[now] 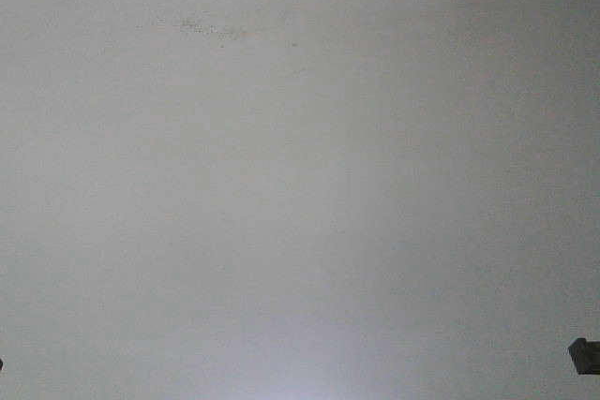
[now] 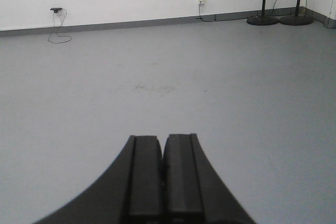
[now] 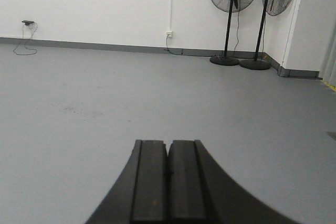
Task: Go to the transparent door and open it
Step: 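Turn the base away from the white wall toward the room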
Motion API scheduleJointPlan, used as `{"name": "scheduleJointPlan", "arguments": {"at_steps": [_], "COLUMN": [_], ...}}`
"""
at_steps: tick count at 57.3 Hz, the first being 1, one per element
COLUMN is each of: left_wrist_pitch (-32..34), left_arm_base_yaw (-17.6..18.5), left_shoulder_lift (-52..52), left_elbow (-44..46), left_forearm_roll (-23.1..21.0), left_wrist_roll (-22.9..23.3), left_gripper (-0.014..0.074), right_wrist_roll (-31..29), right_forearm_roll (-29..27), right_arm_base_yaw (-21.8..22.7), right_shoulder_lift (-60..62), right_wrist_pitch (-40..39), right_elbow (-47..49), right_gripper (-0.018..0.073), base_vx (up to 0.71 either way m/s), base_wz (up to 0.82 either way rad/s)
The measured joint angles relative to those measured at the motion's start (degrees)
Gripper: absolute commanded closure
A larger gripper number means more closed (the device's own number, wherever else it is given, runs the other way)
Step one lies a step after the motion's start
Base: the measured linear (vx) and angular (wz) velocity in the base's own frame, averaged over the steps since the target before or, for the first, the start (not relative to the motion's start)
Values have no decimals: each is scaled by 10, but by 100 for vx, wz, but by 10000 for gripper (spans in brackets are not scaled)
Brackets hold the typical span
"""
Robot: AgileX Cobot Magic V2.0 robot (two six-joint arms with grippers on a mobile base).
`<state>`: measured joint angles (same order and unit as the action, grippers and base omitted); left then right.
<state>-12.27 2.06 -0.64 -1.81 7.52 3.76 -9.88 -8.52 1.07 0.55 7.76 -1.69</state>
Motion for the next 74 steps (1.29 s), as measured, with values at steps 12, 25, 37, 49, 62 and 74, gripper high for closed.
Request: {"name": "scheduleJointPlan", "arguments": {"at_steps": [12,25,37,49,62,74], "left_wrist_pitch": [0,0,0,0,0,0], "left_arm_base_yaw": [0,0,0,0,0,0], "left_shoulder_lift": [0,0,0,0,0,0], "left_elbow": [0,0,0,0,0,0], "left_forearm_roll": [0,0,0,0,0,0], "left_wrist_roll": [0,0,0,0,0,0], "left_gripper": [594,594,594,594,594,594], "right_wrist_roll": [0,0,0,0,0,0], "right_forearm_roll": [0,0,0,0,0,0], "right_arm_base_yaw": [0,0,0,0,0,0], "right_shoulder_lift": [0,0,0,0,0,0], "right_wrist_pitch": [0,0,0,0,0,0], "right_elbow": [0,0,0,0,0,0], "right_gripper": [548,548,548,548,548,548], "base_vx": [0,0,1,2,9,17], "base_wz": [0,-1,-3,-2,3,14]}}
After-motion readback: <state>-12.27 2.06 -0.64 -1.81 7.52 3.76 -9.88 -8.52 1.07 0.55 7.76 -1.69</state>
